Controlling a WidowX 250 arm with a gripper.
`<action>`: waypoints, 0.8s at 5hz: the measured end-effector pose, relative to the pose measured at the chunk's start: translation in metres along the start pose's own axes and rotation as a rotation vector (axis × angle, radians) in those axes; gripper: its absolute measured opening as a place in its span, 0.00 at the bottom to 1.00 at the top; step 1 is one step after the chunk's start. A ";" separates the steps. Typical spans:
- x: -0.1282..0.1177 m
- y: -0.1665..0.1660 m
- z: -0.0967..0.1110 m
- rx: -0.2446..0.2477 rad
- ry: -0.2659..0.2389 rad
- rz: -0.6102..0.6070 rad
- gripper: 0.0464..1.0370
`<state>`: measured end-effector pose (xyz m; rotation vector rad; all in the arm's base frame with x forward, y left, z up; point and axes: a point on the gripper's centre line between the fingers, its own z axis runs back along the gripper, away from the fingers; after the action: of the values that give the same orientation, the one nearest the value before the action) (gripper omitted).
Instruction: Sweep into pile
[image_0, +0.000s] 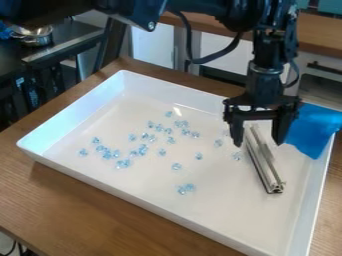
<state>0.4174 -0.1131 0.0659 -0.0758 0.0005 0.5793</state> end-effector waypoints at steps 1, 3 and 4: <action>0.002 0.001 -0.010 0.018 0.003 0.012 0.96; 0.006 -0.001 -0.013 0.019 -0.002 0.015 0.64; 0.000 0.008 -0.023 0.035 0.027 0.000 0.35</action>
<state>0.4140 -0.1081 0.0422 -0.0490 0.0365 0.5777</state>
